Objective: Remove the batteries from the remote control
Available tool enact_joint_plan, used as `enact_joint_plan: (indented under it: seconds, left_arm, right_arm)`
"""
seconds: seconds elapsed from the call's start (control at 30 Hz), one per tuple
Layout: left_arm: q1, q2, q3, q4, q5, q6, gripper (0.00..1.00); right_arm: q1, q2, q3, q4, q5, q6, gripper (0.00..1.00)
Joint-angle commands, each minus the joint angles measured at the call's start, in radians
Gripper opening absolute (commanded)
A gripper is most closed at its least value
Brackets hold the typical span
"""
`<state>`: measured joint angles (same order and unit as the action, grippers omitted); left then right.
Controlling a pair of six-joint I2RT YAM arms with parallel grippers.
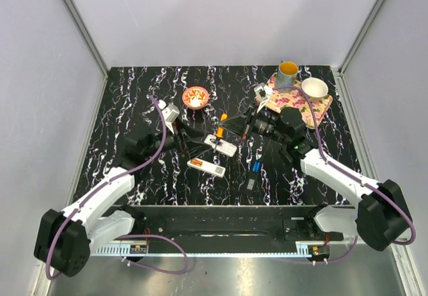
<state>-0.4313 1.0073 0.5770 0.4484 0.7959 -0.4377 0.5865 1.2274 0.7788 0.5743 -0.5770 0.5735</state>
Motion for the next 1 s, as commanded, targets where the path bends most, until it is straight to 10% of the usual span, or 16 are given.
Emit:
enact_joint_plan:
  seconds: [0.0,0.47,0.97]
  left_arm:
    - [0.032,-0.064,-0.078,-0.157,-0.185,0.080,0.86]
    - [0.032,-0.066,-0.203,-0.422,-0.599,0.030,0.93]
    - [0.034,0.303,-0.032,-0.370,-0.580,0.034,0.93]
  right_arm:
    - [-0.001,-0.005,-0.012,-0.125,0.162,-0.092,0.00]
    - [-0.014,0.050,-0.030,-0.245,0.318,-0.100,0.00]
    - [-0.014,0.023,-0.047,-0.261,0.296,-0.089,0.00]
